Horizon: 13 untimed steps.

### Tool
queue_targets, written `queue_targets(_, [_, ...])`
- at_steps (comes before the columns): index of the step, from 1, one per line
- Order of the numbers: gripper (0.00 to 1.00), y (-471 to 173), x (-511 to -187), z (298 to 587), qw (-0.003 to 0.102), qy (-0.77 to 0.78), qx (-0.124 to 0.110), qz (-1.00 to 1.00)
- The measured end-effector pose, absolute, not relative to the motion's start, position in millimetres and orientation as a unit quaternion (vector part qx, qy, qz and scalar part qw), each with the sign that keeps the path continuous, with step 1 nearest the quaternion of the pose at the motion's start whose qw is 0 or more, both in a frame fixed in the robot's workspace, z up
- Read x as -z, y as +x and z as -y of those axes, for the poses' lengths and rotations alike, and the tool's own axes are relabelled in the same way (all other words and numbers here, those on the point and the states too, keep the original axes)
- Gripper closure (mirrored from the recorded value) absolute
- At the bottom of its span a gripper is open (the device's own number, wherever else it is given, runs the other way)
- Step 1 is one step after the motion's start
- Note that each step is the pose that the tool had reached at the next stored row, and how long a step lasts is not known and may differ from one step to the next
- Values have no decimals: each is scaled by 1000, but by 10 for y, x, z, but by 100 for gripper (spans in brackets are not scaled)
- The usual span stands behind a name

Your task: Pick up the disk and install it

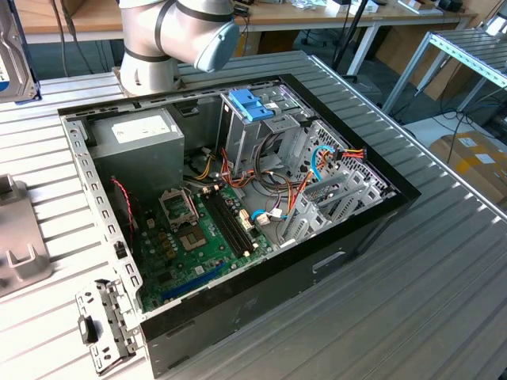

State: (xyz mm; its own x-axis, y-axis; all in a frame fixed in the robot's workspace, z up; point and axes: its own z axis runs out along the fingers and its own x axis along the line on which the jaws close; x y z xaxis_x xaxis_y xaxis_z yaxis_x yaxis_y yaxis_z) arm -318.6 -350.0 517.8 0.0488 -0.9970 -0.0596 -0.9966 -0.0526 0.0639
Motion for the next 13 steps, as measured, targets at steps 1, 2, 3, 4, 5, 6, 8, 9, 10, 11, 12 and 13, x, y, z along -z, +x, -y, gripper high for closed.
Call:
queue_targets(1, [63,-3178,-5176,3500,3,724,44,688])
queue_targets(2, [63,-3167,-5176,3500,3,724,44,688])
queue_targets(3, [63,-3153,-5174,3500,3,724,44,688])
queue_targets(4, [63,-3145,-5174,3500,3,724,44,688])
queue_targets(5, [63,-3137,-5173,3500,3,724,44,688])
queue_targets(6, [63,-3128,-5172,3500,3,724,44,688])
queue_targets(8, [63,-3108,-5171,3501,3,724,44,688])
queue_targets(9, [63,-3100,-5170,3501,3,724,44,688])
queue_targets(10, [63,-3090,-5169,3501,3,724,44,688])
queue_targets(11, [63,-3081,-5168,3501,3,724,44,688])
queue_targets(12, [63,-3065,-5166,3501,3,724,44,688])
queue_targets(13, [63,-3055,-5165,3501,3,724,44,688])
